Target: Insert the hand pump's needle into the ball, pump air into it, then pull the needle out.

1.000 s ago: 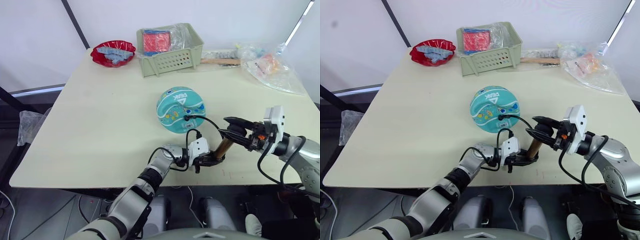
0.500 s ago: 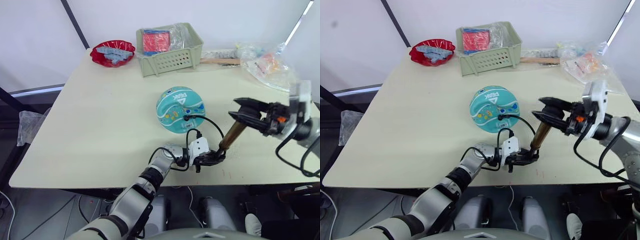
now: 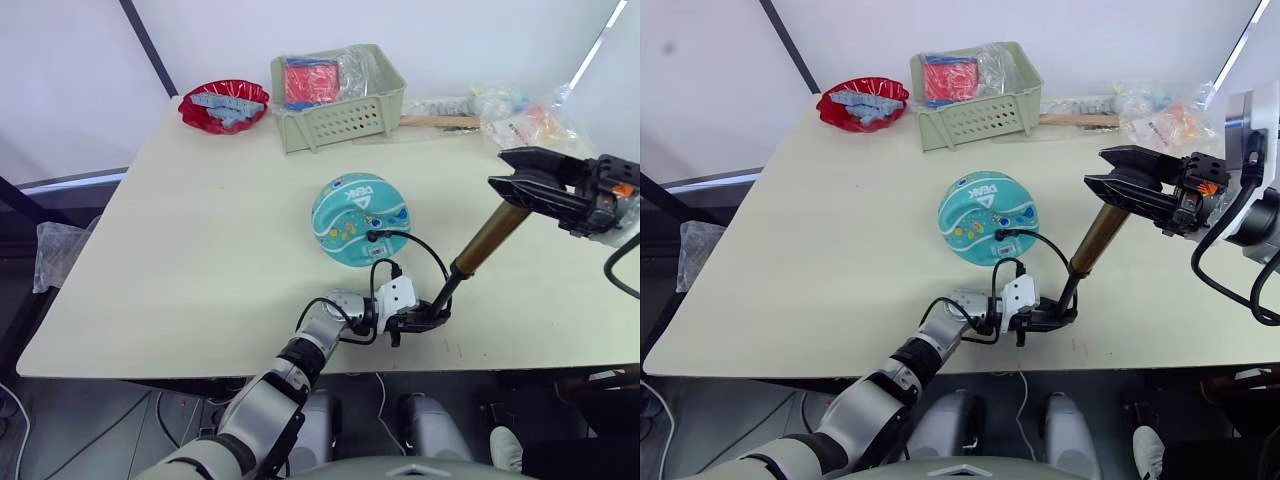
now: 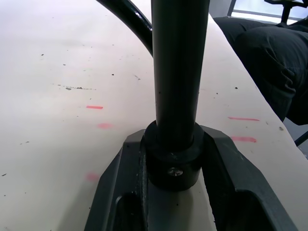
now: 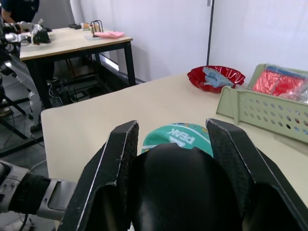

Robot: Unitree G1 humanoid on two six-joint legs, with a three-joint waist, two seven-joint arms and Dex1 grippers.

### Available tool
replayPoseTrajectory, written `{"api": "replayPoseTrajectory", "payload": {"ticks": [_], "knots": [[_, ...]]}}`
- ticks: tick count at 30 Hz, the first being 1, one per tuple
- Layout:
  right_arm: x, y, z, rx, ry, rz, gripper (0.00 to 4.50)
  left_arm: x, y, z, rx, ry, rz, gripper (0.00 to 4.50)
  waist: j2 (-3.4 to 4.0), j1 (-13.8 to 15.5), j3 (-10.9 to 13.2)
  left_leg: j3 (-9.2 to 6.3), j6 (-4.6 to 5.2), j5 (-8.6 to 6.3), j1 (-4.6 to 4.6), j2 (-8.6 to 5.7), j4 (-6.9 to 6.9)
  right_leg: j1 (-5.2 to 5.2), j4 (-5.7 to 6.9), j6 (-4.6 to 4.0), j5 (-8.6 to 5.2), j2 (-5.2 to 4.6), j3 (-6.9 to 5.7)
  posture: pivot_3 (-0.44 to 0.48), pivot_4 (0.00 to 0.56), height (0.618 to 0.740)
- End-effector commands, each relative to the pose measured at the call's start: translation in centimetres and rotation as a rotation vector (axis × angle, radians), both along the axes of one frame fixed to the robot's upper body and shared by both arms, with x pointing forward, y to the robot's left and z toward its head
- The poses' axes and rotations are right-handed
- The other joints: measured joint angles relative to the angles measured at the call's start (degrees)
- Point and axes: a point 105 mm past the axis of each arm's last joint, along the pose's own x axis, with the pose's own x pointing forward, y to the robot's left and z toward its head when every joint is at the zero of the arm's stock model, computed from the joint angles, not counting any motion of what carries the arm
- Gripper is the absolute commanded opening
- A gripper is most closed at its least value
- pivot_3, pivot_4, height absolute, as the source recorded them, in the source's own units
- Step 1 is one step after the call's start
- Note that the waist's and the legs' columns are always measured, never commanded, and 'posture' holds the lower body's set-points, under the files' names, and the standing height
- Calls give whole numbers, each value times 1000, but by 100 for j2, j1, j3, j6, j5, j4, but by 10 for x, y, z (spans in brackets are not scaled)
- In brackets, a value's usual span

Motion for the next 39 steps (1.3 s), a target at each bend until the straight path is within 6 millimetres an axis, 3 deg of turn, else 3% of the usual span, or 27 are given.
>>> {"api": "replayPoseTrajectory", "payload": {"ticks": [1,12,19,29,33,39], "knots": [[-9,2,17,21,-94,20,1755,-12,13,-31,103,81,8,1034,0,0,0,0,0,0,0,0,-1,0,0,0,0,-1,0,0,150,738],[5,5,-105,-88,138,-43,1754,-7,9,-25,74,99,30,1034,-88,-6,-140,-7,0,0,23,2,-6,22,-1,-22,-13,2,-10,0,150,738],[2,10,-155,-133,178,-48,1754,-7,8,-24,67,106,25,1034,-93,0,-188,-7,0,-1,30,3,-7,29,-4,-24,-15,4,-11,0,150,738],[2,15,-177,-141,195,-51,1753,-7,9,-24,62,87,23,1034,-85,4,-196,-11,-1,-1,29,3,-9,28,-6,-25,-16,4,-16,0,150,738],[4,18,-161,-113,146,-44,1753,-7,8,-24,59,83,26,1034,-83,2,-196,-11,-1,-1,29,3,-9,28,-6,-25,-16,4,-16,0,150,738],[10,14,-120,-111,45,-40,1753,-8,9,-26,63,102,29,1034,-71,5,-189,-11,-1,-1,24,2,-9,24,-6,-25,-16,3,-16,0,150,738]]}}
